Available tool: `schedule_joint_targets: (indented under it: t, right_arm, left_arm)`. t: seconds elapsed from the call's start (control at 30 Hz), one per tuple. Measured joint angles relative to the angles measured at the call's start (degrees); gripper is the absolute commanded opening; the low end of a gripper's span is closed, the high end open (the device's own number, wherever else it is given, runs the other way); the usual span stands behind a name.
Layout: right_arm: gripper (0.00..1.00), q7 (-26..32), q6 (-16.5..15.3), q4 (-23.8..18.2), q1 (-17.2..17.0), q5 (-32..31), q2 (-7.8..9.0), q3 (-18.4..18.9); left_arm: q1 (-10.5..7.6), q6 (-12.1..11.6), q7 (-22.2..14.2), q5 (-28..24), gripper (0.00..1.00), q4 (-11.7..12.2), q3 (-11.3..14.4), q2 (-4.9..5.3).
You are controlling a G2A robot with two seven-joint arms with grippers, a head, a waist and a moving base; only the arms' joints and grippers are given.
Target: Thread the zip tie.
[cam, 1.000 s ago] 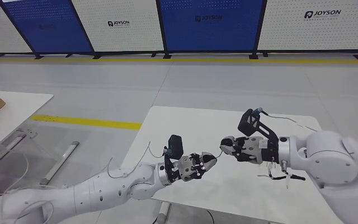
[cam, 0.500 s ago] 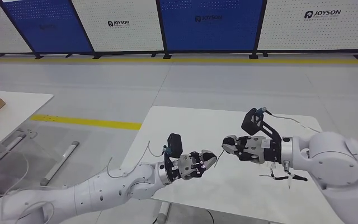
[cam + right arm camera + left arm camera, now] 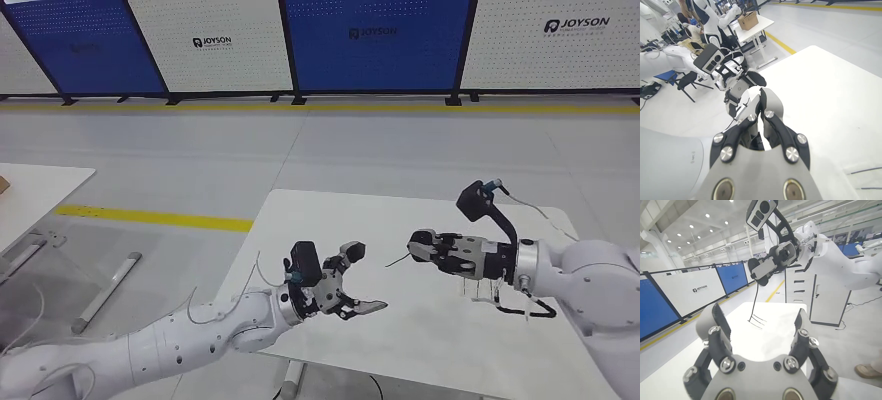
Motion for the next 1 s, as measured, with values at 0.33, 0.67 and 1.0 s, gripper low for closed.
schedule_joint_targets:
  t: [0.33, 0.67, 1.0]
  right_arm:
    - [0.00, -3.79, 0.47, 0.40, -1.92, 0.34, -0.28, -0.14]
    - [0.00, -9.17, -1.49, 2.32, -3.33, 0.32, -0.89, -0.75]
    - [0.00, -14.04, -3.13, 2.19, -5.88, 1.60, -0.90, 1.33]
  left_arm:
    - [-0.48, -8.18, -14.08, -24.20, 1.00, -5.21, 1.33, -0.45]
    - [-1.60, -7.95, -25.53, -57.11, 1.00, -7.81, -3.38, -0.61]
    - [-1.25, -7.58, -25.72, -56.25, 1.00, -7.56, -3.72, -0.82]
